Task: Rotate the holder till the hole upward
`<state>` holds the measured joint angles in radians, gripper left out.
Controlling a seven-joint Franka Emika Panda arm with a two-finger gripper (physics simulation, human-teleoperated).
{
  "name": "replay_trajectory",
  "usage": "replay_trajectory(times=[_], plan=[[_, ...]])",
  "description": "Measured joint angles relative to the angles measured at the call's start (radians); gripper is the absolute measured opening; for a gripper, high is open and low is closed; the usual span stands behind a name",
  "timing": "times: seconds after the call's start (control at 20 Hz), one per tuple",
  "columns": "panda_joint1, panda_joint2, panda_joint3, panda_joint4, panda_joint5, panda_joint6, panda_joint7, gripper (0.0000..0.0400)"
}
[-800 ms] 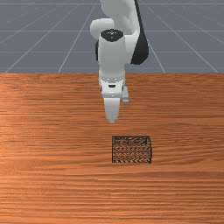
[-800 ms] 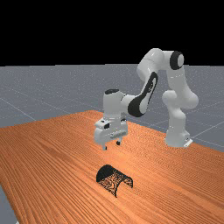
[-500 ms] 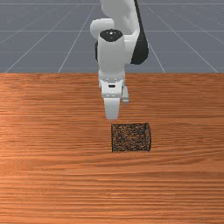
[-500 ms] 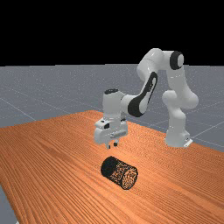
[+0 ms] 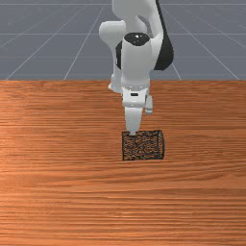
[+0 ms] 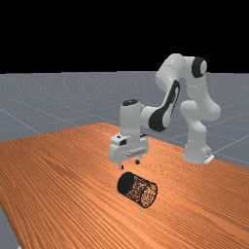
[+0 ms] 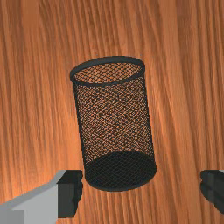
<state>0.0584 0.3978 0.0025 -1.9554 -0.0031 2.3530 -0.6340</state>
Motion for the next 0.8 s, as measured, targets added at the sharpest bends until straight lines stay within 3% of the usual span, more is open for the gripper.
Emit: replay_trajectory(times=[0.2,0.35,0.45,0.8], plan=[[0.042,0.008,0.012,0.014,-0.006,-0.005,0.066,0.04],[0.027,0.013,0.057,0.017,0.053,0.002,-0.015,0.04],[0.077,0.021,0.032,0.033,-0.001,-0.009,0.106,0.04],[0.141,0.049,0.048,0.078,-0.012,-0.025,0.197,0.04]])
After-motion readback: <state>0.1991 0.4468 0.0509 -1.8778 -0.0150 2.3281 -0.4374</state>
